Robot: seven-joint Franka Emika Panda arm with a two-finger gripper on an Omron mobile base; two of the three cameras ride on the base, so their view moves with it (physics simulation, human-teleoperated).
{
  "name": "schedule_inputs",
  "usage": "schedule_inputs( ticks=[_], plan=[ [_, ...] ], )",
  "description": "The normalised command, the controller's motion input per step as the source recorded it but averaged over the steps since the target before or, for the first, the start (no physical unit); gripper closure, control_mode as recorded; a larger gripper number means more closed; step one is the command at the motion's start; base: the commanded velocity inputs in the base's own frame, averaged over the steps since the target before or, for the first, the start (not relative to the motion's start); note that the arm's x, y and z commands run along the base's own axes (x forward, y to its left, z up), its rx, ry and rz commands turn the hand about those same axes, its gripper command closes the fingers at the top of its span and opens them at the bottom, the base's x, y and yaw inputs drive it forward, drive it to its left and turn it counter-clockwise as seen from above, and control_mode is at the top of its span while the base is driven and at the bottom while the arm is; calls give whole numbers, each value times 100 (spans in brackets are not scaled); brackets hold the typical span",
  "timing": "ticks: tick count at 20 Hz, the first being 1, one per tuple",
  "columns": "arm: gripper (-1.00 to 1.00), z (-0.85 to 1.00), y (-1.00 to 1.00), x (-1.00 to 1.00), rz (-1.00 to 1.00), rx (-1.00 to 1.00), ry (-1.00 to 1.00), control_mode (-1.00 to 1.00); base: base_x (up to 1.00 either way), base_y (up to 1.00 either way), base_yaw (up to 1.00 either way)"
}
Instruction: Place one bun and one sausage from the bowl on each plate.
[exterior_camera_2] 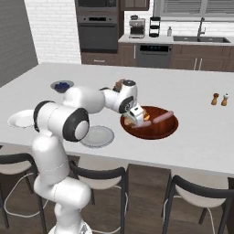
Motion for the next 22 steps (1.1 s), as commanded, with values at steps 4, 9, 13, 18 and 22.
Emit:
schedule_inputs(
  ticks=[4,9,13,18,22],
  plan=[
    [100,0,100,-5,10,-2,3,-100,0,0,0],
    [100,-3,100,0,6,0,12,-100,0,0,0],
    [100,-26,100,0,2,0,21,-100,0,0,0],
    [100,-40,93,12,3,3,23,-100,0,0,0],
    [-100,-78,6,0,1,0,16,-100,0,0,0]
  ],
)
